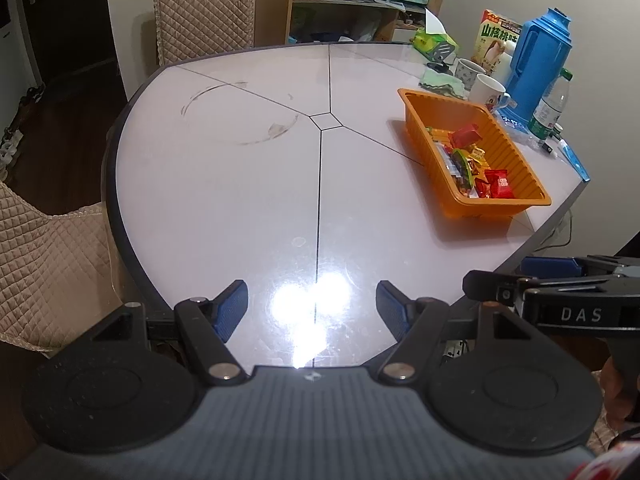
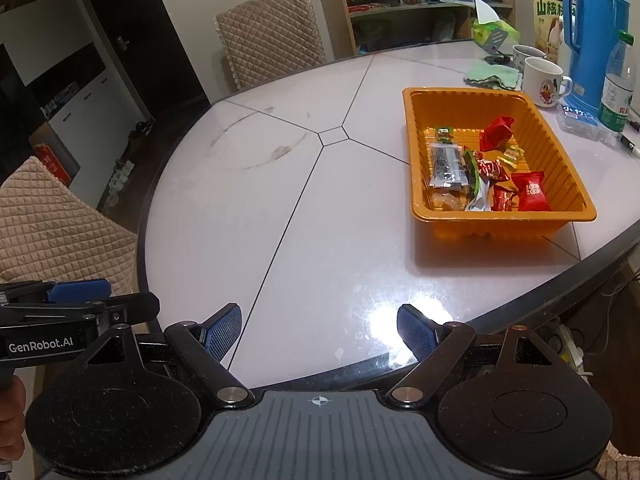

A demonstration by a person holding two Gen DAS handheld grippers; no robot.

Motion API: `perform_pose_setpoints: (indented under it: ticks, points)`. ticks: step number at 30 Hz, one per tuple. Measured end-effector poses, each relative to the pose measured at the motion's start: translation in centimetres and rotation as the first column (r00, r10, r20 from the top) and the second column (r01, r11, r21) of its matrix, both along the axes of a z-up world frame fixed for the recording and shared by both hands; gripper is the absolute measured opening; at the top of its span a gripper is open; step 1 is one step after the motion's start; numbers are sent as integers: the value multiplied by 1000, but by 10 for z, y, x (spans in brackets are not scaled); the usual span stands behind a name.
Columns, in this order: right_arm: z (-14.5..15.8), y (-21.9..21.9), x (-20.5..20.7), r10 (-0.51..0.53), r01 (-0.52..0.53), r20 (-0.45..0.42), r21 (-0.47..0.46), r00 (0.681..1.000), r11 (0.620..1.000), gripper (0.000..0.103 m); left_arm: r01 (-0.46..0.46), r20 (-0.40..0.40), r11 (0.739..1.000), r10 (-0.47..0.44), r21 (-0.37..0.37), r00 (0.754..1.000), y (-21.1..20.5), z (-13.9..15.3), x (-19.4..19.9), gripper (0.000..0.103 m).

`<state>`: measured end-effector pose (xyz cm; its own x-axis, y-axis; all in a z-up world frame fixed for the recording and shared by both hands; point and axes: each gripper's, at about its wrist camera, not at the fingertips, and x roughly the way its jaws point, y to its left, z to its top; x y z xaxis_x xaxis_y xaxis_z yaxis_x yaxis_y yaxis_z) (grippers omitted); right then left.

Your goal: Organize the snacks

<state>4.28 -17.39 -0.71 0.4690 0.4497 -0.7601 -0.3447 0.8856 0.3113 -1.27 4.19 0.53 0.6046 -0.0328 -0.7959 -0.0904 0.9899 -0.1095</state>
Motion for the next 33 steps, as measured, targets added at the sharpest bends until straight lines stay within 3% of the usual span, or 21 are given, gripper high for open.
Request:
perform_pose_setpoints:
  ticks: [33]
  points:
    - [6,6,9,1,-1,10,-2,1000,1000,84,-3,6,1000,3,-1,1000,4,2,13,69]
